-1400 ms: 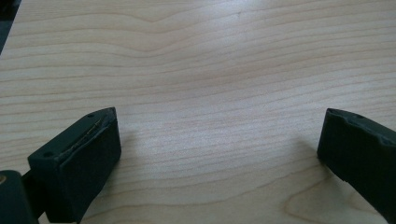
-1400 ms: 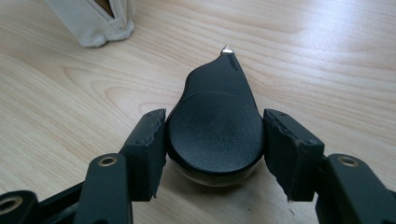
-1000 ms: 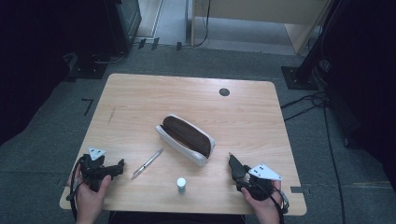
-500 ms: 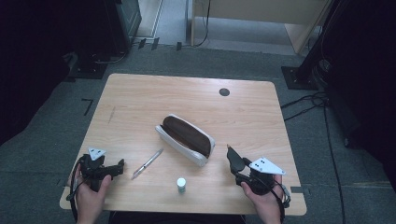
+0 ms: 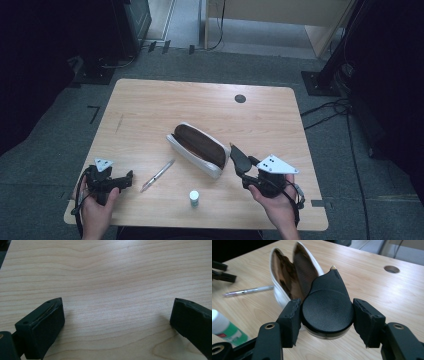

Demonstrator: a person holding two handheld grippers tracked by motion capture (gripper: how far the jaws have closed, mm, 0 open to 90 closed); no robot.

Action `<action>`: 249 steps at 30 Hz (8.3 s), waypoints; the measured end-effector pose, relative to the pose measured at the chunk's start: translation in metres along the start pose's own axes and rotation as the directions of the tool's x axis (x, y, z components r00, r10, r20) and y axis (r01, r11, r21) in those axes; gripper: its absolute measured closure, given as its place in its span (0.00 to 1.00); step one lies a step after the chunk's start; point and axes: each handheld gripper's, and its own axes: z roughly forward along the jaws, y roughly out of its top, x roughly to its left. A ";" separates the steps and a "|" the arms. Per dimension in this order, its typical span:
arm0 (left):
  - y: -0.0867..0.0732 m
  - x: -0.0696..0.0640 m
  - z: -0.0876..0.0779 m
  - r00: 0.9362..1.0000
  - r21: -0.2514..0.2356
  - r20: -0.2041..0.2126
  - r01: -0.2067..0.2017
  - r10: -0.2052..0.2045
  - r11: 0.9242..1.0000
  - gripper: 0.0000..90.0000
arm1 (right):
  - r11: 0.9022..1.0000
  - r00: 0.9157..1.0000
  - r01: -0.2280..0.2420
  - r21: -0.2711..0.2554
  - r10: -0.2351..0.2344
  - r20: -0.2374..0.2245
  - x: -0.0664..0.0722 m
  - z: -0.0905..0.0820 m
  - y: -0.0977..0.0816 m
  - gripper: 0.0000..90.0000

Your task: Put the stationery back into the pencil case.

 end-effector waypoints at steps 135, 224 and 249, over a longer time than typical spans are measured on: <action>0.000 0.000 0.000 1.000 0.003 0.003 -0.004 0.004 1.000 0.00 | 0.997 0.940 0.075 0.011 -0.067 -0.336 0.067 0.048 0.017 0.53; 0.000 0.000 0.000 1.000 0.003 0.003 -0.004 0.004 1.000 0.00 | 0.971 0.855 0.237 0.037 -0.190 -0.483 0.076 0.054 0.002 0.73; 0.000 0.000 0.000 1.000 0.003 0.003 -0.004 0.004 1.000 0.00 | 0.993 0.909 0.080 -0.088 -0.109 -0.402 0.033 0.011 0.023 0.73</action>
